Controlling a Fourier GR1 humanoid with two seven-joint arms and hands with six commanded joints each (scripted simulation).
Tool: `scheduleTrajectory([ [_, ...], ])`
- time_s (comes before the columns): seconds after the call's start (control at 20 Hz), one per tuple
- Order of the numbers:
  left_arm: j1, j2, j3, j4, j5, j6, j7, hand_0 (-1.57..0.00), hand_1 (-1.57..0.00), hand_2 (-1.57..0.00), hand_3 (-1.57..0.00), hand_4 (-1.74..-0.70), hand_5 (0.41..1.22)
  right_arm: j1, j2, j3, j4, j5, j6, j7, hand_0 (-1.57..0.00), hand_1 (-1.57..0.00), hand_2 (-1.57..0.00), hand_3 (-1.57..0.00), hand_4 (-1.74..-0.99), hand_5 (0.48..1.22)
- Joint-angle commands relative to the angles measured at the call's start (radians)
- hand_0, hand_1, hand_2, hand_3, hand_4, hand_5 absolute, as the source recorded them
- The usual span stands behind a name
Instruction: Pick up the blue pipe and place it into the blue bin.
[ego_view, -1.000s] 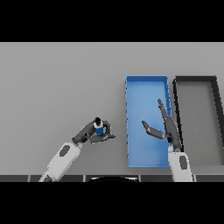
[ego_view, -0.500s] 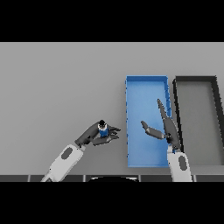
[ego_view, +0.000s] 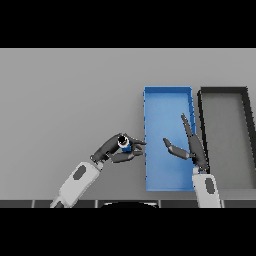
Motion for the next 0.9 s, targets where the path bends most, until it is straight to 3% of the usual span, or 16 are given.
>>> scheduleTrajectory([
  [0.0,0.000,0.008,0.004,-0.007,0.004,-0.012,0.014,-1.56,-1.57,-1.57,-1.57,-1.47,1.219,-0.007,-0.004,-0.003,-0.006,-0.002,0.000,0.004,0.00,0.00,0.00,0.00,-1.124,0.569],
  [0.15,-0.013,-0.002,0.011,-0.024,0.006,-0.035,0.046,-1.57,-1.57,-1.57,-1.57,-1.47,1.220,-0.006,-0.003,0.004,-0.013,0.002,0.004,0.000,0.00,0.00,0.00,0.00,-1.124,0.578],
  [0.35,0.006,-0.013,0.021,-0.027,-0.007,-0.052,0.067,-1.57,-1.57,-1.57,-1.57,-1.47,1.220,-0.109,-0.067,-0.006,0.023,-0.012,0.063,0.016,0.00,0.00,0.00,0.00,-1.123,0.578],
  [0.45,0.019,-0.020,0.022,-0.022,-0.021,-0.061,0.056,-1.57,-1.57,-1.57,-1.57,-1.47,1.220,-0.146,-0.102,-0.015,0.033,-0.031,0.100,0.018,0.00,0.00,0.00,0.00,-1.157,0.578],
  [0.55,0.008,-0.036,0.031,-0.012,-0.035,-0.062,0.053,-1.57,-1.57,-1.57,-1.57,-1.47,1.220,-0.161,-0.098,-0.007,0.055,-0.031,0.112,0.005,0.00,0.00,0.00,0.00,-1.191,0.577],
  [0.7,0.017,-0.027,0.049,-0.022,-0.043,-0.079,0.037,-1.57,-1.57,-1.57,-1.57,-1.47,1.221,-0.180,-0.100,-0.038,0.041,-0.135,0.174,-0.076,0.00,-0.02,-0.03,0.00,-1.166,0.571],
  [0.8,0.016,-0.026,0.058,-0.023,-0.049,-0.094,0.041,-1.57,-1.57,-1.57,-1.57,-1.47,1.221,-0.210,-0.123,-0.046,-0.003,-0.222,0.247,-0.092,0.00,-0.01,-0.03,0.00,-1.175,0.592],
  [0.85,0.016,-0.034,0.056,-0.023,-0.054,-0.098,0.051,-1.57,-1.57,-1.57,-1.57,-1.47,1.221,-0.220,-0.133,-0.047,-0.030,-0.261,0.274,-0.074,0.00,-0.01,-0.02,0.00,-1.169,0.597],
])
